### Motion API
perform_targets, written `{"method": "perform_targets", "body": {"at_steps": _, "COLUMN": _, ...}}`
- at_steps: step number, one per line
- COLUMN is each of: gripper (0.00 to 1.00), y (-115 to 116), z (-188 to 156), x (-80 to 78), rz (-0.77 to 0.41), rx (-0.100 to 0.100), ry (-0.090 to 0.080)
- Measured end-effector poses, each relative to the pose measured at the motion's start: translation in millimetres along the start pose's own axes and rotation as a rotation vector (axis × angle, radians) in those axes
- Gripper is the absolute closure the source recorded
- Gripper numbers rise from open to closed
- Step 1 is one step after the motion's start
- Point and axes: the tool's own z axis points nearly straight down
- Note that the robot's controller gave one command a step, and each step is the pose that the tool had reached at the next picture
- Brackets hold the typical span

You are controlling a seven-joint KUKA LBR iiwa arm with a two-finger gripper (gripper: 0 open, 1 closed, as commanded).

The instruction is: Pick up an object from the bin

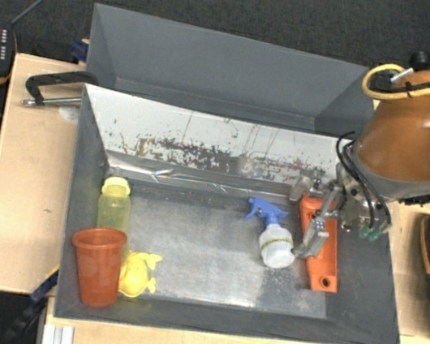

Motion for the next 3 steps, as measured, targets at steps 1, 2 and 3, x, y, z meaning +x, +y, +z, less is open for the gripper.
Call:
{"method": "perform_targets", "body": {"at_steps": 1, "gripper": 0.00, "y": 0, "z": 0, "x": 0.0, "rz": 0.000, "rx": 0.000, "ry": 0.000}}
{"method": "perform_targets", "body": {"at_steps": 2, "gripper": 0.00, "y": 0, "z": 51, "x": 7.8, "rz": 0.059, "rx": -0.001, "ry": -0.006}}
{"method": "perform_targets", "body": {"at_steps": 3, "gripper": 0.00, "y": -10, "z": 118, "x": -34.1, "rz": 0.230, "rx": -0.002, "ry": -0.012}}
